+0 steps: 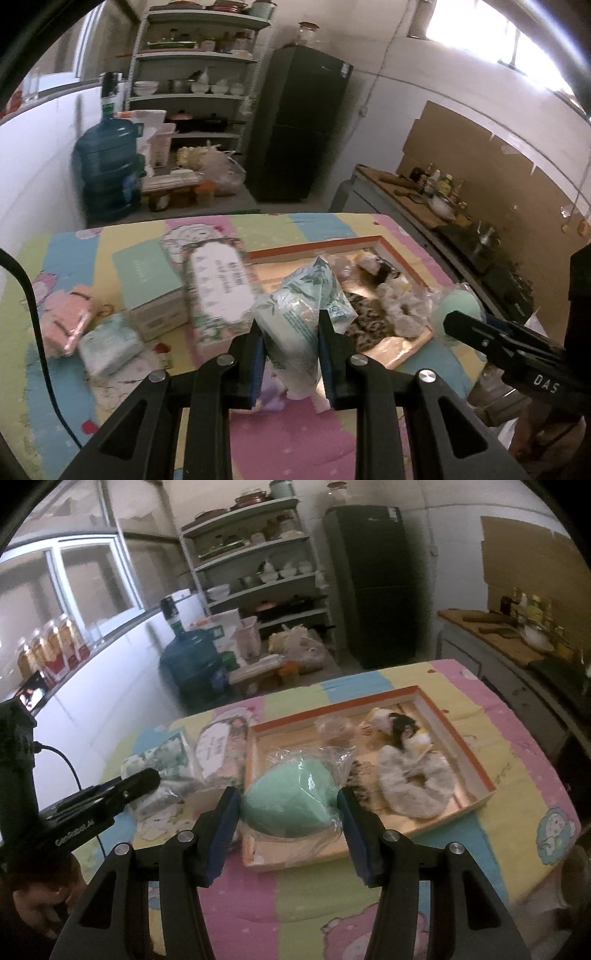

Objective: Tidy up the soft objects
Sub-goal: 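Carry the tissue pack and green sponge over the wooden box with both grippers, then lower the tissue pack and sponge into the box and open both grippers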

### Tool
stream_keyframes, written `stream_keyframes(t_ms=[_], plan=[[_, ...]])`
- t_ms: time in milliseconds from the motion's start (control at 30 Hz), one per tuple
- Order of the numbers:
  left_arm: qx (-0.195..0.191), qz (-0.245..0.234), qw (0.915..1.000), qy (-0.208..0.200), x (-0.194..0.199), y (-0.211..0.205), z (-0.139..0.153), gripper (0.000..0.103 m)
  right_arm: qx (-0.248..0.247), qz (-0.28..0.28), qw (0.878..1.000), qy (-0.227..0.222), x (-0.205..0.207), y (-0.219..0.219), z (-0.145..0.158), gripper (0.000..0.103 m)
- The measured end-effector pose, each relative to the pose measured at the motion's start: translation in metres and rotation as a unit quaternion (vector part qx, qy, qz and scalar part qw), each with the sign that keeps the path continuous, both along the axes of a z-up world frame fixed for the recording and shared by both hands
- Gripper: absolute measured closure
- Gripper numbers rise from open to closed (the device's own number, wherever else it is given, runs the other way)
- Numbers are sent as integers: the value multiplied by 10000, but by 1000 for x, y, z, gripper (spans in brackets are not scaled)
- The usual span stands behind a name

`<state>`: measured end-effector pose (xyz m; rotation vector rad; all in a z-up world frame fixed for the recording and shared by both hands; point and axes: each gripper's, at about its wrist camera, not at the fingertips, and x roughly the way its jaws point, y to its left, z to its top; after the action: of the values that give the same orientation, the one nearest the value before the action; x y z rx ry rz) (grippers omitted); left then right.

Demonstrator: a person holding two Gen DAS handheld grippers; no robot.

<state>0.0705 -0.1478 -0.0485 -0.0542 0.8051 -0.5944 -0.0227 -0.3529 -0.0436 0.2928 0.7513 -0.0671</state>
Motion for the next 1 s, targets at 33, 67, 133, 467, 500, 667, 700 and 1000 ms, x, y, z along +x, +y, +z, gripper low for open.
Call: stream_keyframes(t_ms=[33, 67, 133, 467, 500, 667, 700, 1000], plan=[[-4, -33, 10000, 2, 0, -7, -1, 77, 1, -18, 10000, 2, 0, -4, 0, 47], [-7, -54, 10000, 7, 1, -12, -1, 77, 0, -37, 10000, 6, 1, -9, 0, 47], [-17, -107, 9999, 28, 2, -25, -3, 77, -5, -72, 10000, 15, 1, -18, -1, 47], [-9, -271, 9994, 197, 9, -77, -18, 77, 7, -216, 9997, 152, 6, -69, -15, 47], [-11, -283, 9994, 210, 9, -81, -20, 77, 16, -223, 9996, 173, 6, -73, -17, 47], [11, -362, 9989, 287, 15, -105, -28, 77, 74, -252, 9992, 299, 10, -96, -29, 47], [22, -373, 9989, 301, 16, -110, -30, 77, 88, -256, 9991, 326, 11, -101, -31, 47], [168, -413, 9982, 408, 26, -145, -44, 77, 187, -226, 9982, 523, 24, -127, -51, 47]])
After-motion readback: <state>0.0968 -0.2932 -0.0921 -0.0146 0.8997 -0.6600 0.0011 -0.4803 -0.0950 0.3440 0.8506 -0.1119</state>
